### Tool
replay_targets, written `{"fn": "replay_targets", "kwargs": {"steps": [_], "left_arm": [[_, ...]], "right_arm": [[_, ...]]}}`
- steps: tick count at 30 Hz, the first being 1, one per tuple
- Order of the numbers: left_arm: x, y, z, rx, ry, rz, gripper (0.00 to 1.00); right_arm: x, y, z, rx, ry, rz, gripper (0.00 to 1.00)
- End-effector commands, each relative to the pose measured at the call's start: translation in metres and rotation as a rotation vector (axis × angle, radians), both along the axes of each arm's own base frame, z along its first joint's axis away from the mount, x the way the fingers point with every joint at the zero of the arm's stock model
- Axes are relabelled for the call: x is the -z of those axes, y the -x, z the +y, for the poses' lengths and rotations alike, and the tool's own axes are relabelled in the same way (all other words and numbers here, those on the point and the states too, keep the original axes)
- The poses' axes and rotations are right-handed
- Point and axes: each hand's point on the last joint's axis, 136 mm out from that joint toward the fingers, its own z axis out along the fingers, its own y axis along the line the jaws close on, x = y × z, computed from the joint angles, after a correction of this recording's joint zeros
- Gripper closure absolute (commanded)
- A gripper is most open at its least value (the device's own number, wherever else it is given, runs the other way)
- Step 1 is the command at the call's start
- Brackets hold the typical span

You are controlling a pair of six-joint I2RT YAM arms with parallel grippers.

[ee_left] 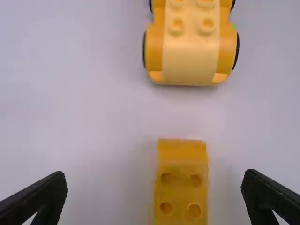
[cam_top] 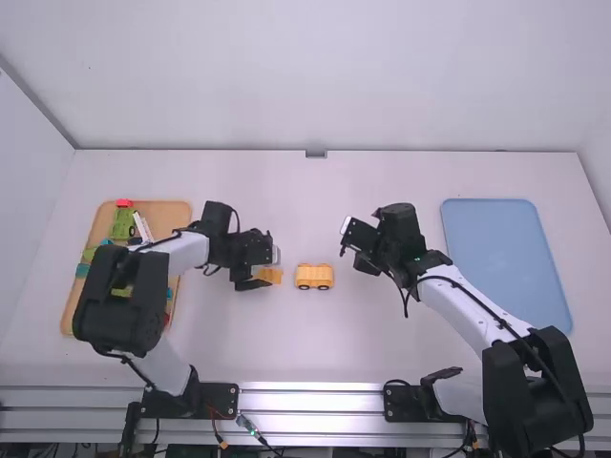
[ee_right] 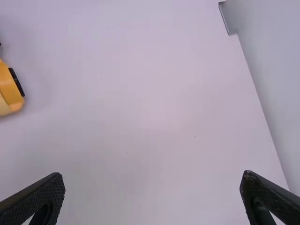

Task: Assemble lego blocks to make yellow taxi

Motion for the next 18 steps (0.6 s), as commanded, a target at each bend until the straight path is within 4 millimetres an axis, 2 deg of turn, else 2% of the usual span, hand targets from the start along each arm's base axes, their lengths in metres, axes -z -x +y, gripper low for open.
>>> {"fn": "replay_targets", "kwargs": {"steps": [1,9,14,18], "left_arm": [[-0.014,0.013,-0.014,0.098,0.223,-0.011,0.01],[0.007,0.015,-0.01,0.066,0.387,0.071,0.01],[0.003,0.019,-0.003,0.089,0.479,0.04,0.01],[0.006,0.02,-0.001,0.083,0.48,0.045,0.01]], "right_arm": [[-0.003,0.004,0.004,-0.036,-0.013,-0.003,0.01],[-0.003,0.008,0.011,-0.066,-0.041,0.009,0.01],[-0.005,0.02,0.03,-0.085,-0.187,0.089,0.01],[-0.009,0.025,0.04,-0.12,-0.243,0.113,0.01]]}}
